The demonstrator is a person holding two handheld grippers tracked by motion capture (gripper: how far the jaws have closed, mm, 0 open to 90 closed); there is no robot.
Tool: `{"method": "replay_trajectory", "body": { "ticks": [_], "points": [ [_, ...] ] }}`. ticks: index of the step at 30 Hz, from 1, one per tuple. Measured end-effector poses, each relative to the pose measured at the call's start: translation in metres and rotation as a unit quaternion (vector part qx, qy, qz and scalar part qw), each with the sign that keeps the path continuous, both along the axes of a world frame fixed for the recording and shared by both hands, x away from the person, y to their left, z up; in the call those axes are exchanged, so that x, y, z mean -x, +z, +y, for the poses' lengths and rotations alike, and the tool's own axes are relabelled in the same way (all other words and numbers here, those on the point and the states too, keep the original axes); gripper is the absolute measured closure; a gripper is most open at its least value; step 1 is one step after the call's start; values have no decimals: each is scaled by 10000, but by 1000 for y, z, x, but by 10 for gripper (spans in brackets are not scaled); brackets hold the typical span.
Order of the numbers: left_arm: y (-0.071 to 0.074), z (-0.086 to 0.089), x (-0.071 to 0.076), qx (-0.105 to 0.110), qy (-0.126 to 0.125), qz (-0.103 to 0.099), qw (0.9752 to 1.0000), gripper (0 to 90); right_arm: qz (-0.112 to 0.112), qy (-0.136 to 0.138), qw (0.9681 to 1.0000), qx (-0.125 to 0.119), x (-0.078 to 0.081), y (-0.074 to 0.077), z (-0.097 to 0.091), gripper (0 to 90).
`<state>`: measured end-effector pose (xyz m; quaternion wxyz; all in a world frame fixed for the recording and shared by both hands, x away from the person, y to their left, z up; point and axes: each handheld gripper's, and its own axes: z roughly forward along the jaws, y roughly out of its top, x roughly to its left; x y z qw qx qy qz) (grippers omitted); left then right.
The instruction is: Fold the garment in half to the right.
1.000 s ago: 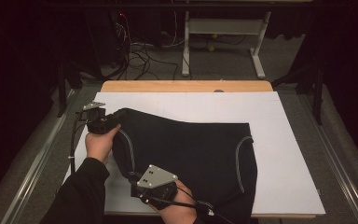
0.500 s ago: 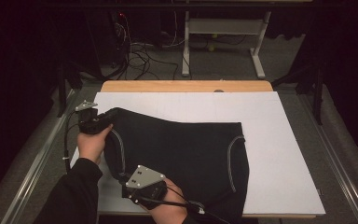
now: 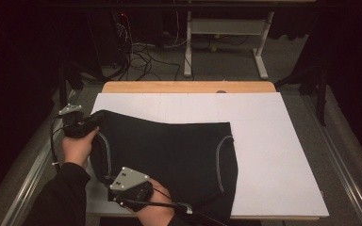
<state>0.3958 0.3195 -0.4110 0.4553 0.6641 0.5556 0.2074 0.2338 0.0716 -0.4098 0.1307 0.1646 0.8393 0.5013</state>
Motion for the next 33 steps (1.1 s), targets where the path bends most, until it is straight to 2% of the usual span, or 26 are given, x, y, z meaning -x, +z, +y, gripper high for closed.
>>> {"method": "replay_trajectory", "body": {
  "ticks": [4, 7, 12, 15, 18, 23, 29, 33],
  "points": [
    [1, 8, 4, 115, 26, 2, 9999, 758, -18, 88, 10000, 4, 2, 0, 7, 759],
    [0, 8, 6, 89, 23, 34, 10000, 758, -9, 94, 10000, 28, 3, -1, 9, 759],
    [3, 1, 5, 164, -52, 68, 9998, 757, -57, 37, 10000, 18, 4, 1, 3, 758],
    [7, -9, 4, 136, -75, 83, 9998, 757, -98, -18, 9999, -38, 3, 3, -6, 756],
    [11, -21, 3, 123, -116, 110, 9998, 757, -128, -60, 9999, -65, 4, 4, -17, 755],
    [18, -50, -2, 18, -340, 149, 9993, 757, -245, -194, 9994, -130, 6, 5, -47, 754],
    [25, -91, -10, -119, -505, 152, 9985, 756, -249, -378, 9986, -278, 8, 1, -81, 754],
    [26, -121, -15, -175, -620, 153, 9978, 755, -309, -520, 9978, -255, 11, -4, -104, 752]
  ]
}}
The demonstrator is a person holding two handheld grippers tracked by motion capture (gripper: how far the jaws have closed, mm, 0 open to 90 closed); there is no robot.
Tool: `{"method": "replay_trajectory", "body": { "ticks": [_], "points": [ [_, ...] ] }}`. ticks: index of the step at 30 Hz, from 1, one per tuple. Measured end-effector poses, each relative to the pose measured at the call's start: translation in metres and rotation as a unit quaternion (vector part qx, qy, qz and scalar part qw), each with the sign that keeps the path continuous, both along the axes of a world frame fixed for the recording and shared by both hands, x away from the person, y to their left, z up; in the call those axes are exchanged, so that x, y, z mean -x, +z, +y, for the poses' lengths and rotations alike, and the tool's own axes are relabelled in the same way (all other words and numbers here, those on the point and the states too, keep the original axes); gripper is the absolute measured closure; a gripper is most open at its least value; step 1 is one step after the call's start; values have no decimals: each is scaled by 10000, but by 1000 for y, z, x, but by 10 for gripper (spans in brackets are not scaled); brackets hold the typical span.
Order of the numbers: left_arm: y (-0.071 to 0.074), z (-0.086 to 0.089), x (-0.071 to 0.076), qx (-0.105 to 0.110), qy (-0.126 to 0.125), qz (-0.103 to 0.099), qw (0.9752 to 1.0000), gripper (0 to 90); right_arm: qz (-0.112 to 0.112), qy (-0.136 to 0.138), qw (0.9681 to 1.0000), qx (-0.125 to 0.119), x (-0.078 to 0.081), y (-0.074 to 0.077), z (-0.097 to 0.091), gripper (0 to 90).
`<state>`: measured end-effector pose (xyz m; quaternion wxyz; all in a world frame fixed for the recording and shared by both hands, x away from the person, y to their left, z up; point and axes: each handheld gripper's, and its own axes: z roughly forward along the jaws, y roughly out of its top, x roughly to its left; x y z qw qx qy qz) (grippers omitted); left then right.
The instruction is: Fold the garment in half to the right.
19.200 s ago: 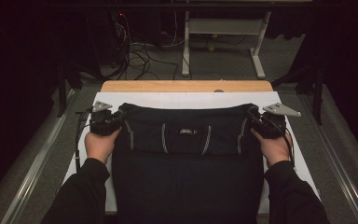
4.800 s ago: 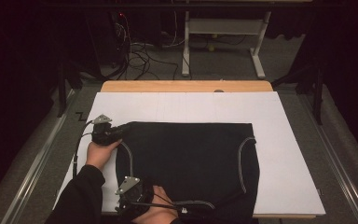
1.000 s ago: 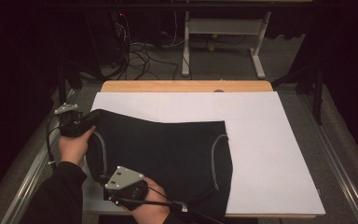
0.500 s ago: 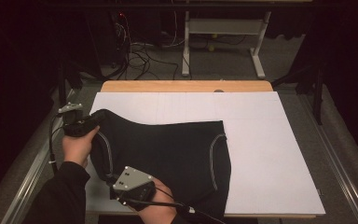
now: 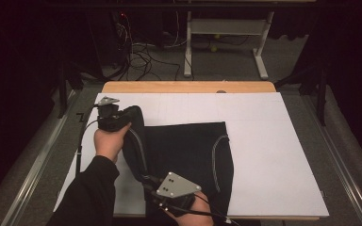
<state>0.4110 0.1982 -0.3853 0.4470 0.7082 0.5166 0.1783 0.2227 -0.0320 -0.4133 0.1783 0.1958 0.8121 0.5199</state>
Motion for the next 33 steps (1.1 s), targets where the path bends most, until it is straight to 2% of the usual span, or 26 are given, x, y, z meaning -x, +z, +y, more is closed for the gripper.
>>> {"method": "replay_trajectory", "body": {
  "ticks": [5, 9, 13, 17, 22, 28, 33],
  "points": [
    [-5, -36, -3, -181, -118, 8, 9998, 754, 23, -111, 9999, 32, 1, -7, -29, 752],
    [-9, -55, -6, -248, -156, 63, 9996, 754, 34, -249, 9997, 18, 2, -13, -48, 752],
    [-8, -72, -10, -588, -303, 41, 9978, 749, 77, -362, 9993, -47, 1, -17, -67, 751],
    [-7, -84, -14, -553, -335, 64, 9979, 750, 143, -470, 9988, -83, 0, -22, -80, 750],
    [-10, -96, -18, -361, -344, 81, 9987, 752, 200, -552, 9981, -175, -3, -22, -95, 750],
    [-12, -109, -20, -380, -422, 80, 9984, 751, 237, -646, 9976, -105, -1, -27, -108, 743],
    [-12, -118, -21, -297, -459, 70, 9985, 751, 252, -685, 9973, -59, 0, -31, -116, 743]
  ]
}}
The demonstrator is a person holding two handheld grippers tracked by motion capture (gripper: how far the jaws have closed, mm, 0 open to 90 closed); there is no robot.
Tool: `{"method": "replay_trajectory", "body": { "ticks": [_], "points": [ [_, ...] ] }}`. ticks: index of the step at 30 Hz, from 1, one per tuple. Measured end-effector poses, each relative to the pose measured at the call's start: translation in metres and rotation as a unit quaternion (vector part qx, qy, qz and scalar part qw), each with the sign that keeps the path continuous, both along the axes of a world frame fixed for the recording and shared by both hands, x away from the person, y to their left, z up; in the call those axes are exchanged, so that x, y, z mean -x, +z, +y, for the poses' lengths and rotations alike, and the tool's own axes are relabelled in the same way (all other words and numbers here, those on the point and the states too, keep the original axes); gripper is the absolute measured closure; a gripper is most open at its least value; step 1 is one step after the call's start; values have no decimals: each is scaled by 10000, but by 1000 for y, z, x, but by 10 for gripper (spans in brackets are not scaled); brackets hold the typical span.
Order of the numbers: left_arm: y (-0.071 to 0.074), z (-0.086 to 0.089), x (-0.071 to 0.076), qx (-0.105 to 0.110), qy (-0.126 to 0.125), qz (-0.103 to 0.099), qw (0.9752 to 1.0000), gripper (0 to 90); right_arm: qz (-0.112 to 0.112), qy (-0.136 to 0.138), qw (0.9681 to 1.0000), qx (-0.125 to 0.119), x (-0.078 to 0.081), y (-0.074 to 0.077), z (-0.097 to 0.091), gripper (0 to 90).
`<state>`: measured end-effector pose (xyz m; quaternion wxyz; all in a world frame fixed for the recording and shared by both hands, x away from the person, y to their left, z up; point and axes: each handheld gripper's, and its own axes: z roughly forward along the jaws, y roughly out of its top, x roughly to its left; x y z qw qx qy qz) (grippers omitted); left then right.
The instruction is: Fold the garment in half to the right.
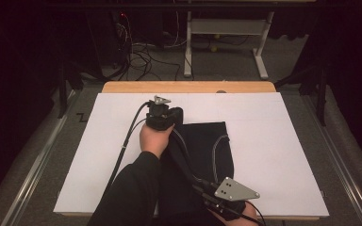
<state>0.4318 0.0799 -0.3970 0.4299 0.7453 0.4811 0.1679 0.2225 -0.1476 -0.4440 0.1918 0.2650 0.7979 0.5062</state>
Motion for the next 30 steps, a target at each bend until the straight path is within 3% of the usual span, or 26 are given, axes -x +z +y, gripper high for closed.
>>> {"method": "replay_trajectory", "body": {
  "ticks": [19, 30],
  "points": [
    [-5, -31, -3, -109, -216, 92, 9997, 749, 196, -169, 9997, 47, 5, -7, -29, 744],
    [-16, -57, -10, -231, -294, 201, 9991, 743, 453, -436, 9979, 173, 7, -13, -44, 729]
  ]
}}
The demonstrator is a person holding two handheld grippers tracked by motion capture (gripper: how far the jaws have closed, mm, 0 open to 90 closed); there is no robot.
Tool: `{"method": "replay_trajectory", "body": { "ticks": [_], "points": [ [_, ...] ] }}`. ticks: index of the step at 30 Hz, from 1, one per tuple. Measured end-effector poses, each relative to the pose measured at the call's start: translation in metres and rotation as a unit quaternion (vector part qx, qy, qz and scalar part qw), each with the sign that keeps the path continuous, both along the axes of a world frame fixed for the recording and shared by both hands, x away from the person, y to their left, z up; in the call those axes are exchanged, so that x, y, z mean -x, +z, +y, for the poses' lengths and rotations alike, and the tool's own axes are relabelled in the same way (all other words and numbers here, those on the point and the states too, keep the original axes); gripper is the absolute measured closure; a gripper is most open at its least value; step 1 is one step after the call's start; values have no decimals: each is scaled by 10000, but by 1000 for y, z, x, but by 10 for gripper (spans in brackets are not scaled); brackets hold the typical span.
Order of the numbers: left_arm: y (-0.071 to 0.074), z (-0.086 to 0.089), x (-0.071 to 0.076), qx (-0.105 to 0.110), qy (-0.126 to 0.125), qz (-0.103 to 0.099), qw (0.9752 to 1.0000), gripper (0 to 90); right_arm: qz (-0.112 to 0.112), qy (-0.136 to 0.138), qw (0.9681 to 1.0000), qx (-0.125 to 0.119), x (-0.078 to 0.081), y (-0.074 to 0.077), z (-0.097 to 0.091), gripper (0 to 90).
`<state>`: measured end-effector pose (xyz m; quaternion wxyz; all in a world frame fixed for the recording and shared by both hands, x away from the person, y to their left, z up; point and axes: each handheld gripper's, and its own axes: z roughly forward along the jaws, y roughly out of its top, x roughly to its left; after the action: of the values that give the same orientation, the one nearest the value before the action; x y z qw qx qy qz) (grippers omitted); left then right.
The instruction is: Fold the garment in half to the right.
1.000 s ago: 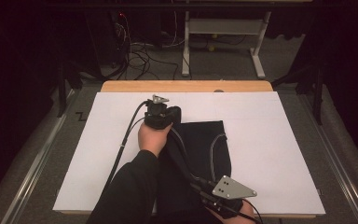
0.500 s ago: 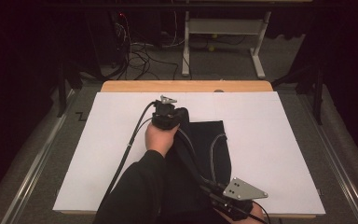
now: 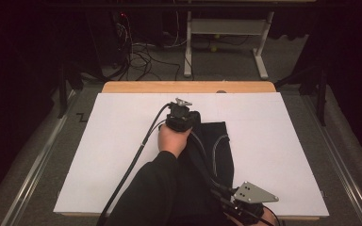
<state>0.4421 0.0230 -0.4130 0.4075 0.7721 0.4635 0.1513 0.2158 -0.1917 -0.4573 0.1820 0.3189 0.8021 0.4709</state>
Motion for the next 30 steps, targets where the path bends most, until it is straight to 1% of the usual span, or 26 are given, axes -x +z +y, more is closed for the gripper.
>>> {"method": "replay_trajectory", "body": {
  "ticks": [3, 5, 10, 14, 16, 18, 21, 24, 27, 30],
  "points": [
    [-2, -6, -1, -27, -2, 16, 10000, 729, 72, -66, 9999, 35, 0, -2, -3, 715],
    [-3, -9, -2, -27, -11, 25, 10000, 728, 63, -83, 9999, 36, 1, -3, -5, 713],
    [-4, -17, -4, 53, -47, -9, 10000, 698, 92, -140, 9999, 42, 3, -3, -10, 704],
    [-3, -22, -4, 151, -132, -65, 9998, 646, 107, -189, 9998, 1, 4, -3, -15, 696],
    [-2, -24, -3, 233, -204, -91, 9995, 602, 104, -223, 9997, -19, 4, -3, -17, 693],
    [0, -26, -2, 243, -243, -123, 9993, 574, 99, -281, 9995, -47, 6, -2, -19, 676],
    [2, -28, 0, 255, -305, -175, 9991, 534, 6, -387, 9992, -106, 7, 2, -25, 638],
    [3, -27, 0, 224, -327, -156, 9991, 487, -103, -578, 9981, -183, 9, 5, -32, 603],
    [4, -25, 1, 204, -363, -130, 9991, 446, -136, -684, 9972, -267, 9, 7, -38, 593],
    [5, -24, 4, 249, -439, -180, 9986, 412, -149, -734, 9967, -314, 8, 7, -41, 586]
  ]
}}
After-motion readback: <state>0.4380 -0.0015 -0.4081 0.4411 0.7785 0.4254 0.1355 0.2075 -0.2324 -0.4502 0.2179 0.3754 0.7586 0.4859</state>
